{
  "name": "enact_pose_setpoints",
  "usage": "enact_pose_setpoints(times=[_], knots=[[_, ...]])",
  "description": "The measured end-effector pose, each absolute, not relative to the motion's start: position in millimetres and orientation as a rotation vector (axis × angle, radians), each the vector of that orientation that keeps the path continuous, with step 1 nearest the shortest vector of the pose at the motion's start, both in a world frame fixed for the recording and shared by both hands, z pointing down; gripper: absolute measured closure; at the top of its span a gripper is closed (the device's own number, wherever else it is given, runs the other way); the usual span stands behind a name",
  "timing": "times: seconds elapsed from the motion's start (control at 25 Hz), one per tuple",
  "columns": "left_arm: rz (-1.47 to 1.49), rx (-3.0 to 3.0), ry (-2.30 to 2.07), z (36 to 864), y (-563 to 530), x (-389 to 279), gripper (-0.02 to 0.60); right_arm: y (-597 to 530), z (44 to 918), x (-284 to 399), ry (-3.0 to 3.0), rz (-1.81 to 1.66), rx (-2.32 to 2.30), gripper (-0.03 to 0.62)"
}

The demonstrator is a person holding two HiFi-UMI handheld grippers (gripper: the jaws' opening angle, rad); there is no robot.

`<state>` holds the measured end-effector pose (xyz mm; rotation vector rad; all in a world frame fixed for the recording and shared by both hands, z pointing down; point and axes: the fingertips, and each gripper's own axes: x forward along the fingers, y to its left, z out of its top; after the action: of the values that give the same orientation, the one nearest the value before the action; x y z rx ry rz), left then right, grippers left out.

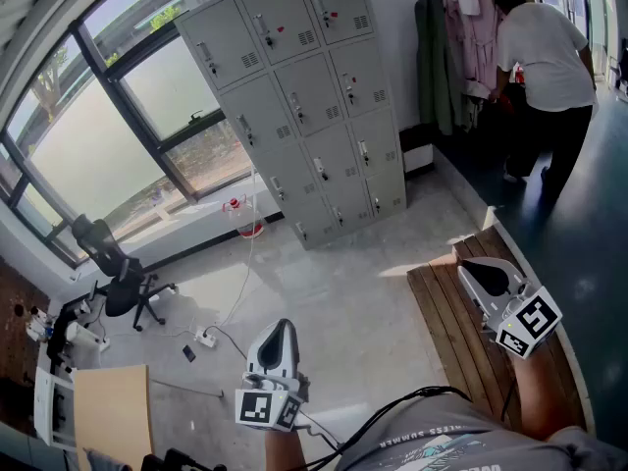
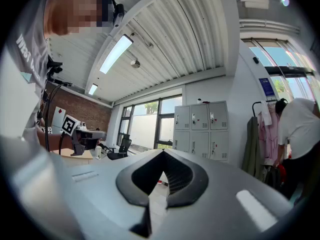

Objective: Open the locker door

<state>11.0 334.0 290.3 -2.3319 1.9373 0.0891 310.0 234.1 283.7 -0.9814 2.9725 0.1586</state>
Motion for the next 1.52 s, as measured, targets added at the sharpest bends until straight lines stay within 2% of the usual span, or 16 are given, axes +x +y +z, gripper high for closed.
enact_pose_setpoints(times=[1.04,1.52], knots=[[0.081,-2.337,1.966,301.4,327.6,-5.6,0.575,222.9,287.5,300.7,2.970,0.135,-1.008,0.600],[0.090,-2.384,1.950,315.5,318.0,-41.7,0.575,211.8,289.0,256.7,2.936,0.108,-1.002,0.597]])
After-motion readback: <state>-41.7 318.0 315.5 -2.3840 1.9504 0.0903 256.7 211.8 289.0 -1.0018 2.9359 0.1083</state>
